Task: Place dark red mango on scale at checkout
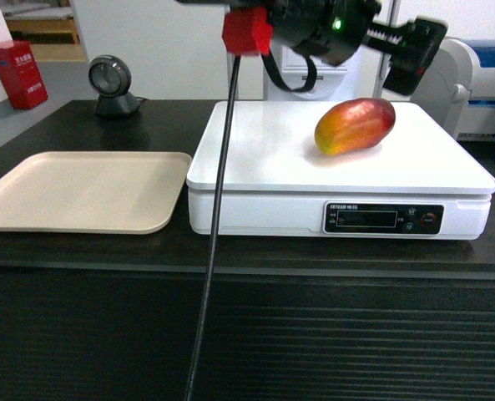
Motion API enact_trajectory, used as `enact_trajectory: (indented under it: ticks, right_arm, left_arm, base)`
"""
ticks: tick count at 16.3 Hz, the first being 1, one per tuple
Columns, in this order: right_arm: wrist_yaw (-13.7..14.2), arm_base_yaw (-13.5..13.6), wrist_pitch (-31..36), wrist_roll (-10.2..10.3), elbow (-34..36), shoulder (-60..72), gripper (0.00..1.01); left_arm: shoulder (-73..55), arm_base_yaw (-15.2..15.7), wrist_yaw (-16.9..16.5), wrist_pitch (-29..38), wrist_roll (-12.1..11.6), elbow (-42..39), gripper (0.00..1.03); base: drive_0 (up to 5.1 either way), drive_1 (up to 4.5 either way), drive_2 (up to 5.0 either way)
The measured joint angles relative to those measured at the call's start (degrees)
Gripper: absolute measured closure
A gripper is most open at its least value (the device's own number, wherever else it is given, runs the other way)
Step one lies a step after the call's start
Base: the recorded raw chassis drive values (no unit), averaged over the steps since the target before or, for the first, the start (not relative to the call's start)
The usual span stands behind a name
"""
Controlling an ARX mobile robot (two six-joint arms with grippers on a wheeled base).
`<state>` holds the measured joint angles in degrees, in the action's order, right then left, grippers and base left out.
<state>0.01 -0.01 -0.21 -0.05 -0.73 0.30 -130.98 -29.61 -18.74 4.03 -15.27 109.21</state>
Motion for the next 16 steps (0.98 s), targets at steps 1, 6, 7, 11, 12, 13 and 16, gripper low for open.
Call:
enact_trajectory:
  ticks: [1, 6, 7, 11, 12, 13, 16]
  right_arm:
    - [0.0, 0.0, 0.0, 0.0, 0.0, 0.0, 0.03]
    - [0.0, 0.0, 0.0, 0.0, 0.0, 0.0, 0.03]
    - [0.0, 0.0, 0.0, 0.0, 0.0, 0.0, 0.03]
    - [0.0, 0.0, 0.0, 0.0, 0.0, 0.0, 0.03]
    - [0.0, 0.0, 0.0, 0.0, 0.0, 0.0, 0.03]
    - [0.0, 0.0, -0.1, 0.0, 0.0, 0.0, 0.03]
    - [0.0, 0.0, 0.0, 0.0, 0.0, 0.0, 0.03]
  left_arm:
    - [4.2, -0.2, -0.8, 2.7, 1.2, -3.9, 0.05]
    - [24.7, 2.0, 1.2, 17.1, 6.0, -26.0, 0.05]
    - [27.8, 3.5, 1.9, 18.5, 6.3, -29.1, 0.05]
    - [44.5, 10.9, 16.2, 18.6, 9.3, -44.1, 0.14]
    - [49.9, 12.5, 24.8, 20.0, 11.6, -50.9, 0.25]
    - [55.9, 15.7, 28.8, 20.8, 12.9, -58.1, 0.36]
    - [71.2, 24.5, 26.4, 25.0, 14.9, -75.7, 0.68]
  base:
    - [0.0, 0.00, 0.0]
    - [0.0, 0.00, 0.0]
    - [0.0, 0.00, 0.0]
    - [0.0, 0.00, 0.0]
    - [0.0, 0.00, 0.0]
    - [0.0, 0.00, 0.0]
    - [0.0, 0.00, 0.0]
